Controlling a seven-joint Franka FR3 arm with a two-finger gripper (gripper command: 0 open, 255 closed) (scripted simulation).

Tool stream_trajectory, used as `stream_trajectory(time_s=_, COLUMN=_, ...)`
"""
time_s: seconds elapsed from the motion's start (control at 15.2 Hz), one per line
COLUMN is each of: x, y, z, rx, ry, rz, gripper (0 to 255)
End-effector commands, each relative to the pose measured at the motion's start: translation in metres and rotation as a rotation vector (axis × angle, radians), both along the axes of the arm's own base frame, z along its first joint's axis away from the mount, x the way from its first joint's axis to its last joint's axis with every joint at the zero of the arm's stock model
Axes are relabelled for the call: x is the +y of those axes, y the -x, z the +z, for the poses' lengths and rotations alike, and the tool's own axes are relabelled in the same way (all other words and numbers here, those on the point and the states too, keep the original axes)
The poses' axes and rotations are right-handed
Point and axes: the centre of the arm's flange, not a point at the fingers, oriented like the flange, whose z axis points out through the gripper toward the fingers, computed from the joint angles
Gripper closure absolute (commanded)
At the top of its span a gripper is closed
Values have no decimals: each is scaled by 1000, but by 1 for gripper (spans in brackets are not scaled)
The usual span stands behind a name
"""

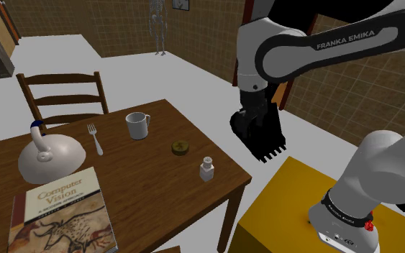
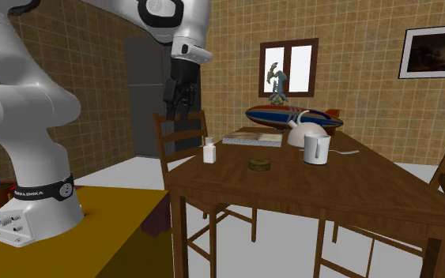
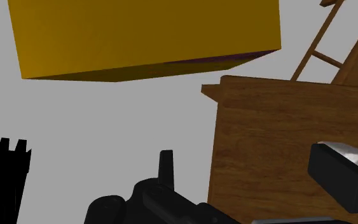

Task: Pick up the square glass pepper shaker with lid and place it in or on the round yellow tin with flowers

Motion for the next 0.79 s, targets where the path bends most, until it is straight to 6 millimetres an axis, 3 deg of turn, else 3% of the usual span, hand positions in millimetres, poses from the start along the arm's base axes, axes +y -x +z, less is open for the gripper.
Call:
stream_trajectory(time_s=0.0, x=20, y=-10, z=-10, rx=3, ry=-11, rz=-14, gripper=0)
stream_trajectory(time_s=0.73, x=121, y=-81, z=-75, rx=23, ry=-64, rz=-81, gripper=0)
